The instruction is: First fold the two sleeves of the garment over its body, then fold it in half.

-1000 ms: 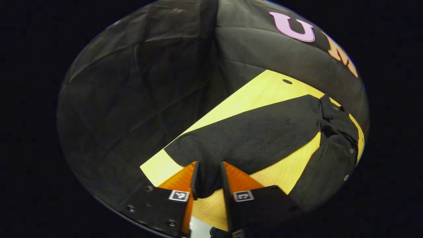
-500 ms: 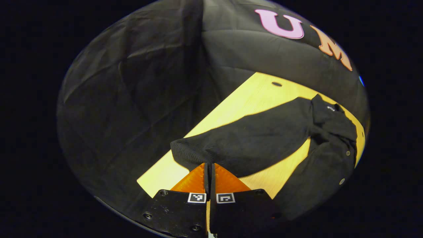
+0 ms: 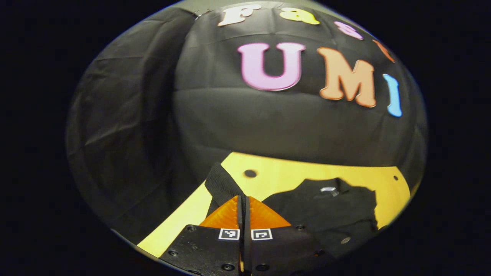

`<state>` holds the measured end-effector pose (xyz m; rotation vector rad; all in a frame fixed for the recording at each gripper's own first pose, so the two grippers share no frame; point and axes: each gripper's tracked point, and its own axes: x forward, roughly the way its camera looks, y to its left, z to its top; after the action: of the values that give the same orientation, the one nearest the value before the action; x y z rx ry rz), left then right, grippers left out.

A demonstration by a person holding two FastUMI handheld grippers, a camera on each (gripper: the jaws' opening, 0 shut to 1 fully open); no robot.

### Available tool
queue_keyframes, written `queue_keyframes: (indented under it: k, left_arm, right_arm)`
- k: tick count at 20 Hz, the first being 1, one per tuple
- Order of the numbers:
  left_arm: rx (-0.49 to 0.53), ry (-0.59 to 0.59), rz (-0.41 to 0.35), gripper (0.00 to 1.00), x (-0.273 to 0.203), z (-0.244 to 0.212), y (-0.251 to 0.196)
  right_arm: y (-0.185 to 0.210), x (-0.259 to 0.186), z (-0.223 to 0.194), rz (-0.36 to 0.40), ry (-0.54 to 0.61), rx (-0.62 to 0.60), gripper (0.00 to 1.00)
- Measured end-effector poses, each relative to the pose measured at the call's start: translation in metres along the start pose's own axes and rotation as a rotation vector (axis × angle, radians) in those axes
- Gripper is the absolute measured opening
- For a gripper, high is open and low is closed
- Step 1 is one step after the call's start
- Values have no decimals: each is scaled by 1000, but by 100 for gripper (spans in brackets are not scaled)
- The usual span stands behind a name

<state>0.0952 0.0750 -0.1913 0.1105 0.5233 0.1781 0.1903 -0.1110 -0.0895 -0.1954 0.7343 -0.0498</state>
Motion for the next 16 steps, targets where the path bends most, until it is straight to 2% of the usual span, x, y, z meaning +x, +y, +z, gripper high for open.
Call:
queue_keyframes:
  k: [5,8,13,16]
  left_arm:
    - [48,22,-256,0,39,1,-174]
    - [97,40,-360,0,42,-13,-251]
    - [141,104,-456,0,47,-49,-329]
    - [164,176,-469,0,43,-77,-342]
  right_arm:
    - [-31,-19,-29,-42,22,66,97]
    - [-36,-27,-46,-45,36,82,95]
    - [-40,-30,-67,-42,69,99,96]
    - [-35,-28,-68,-15,73,90,96]
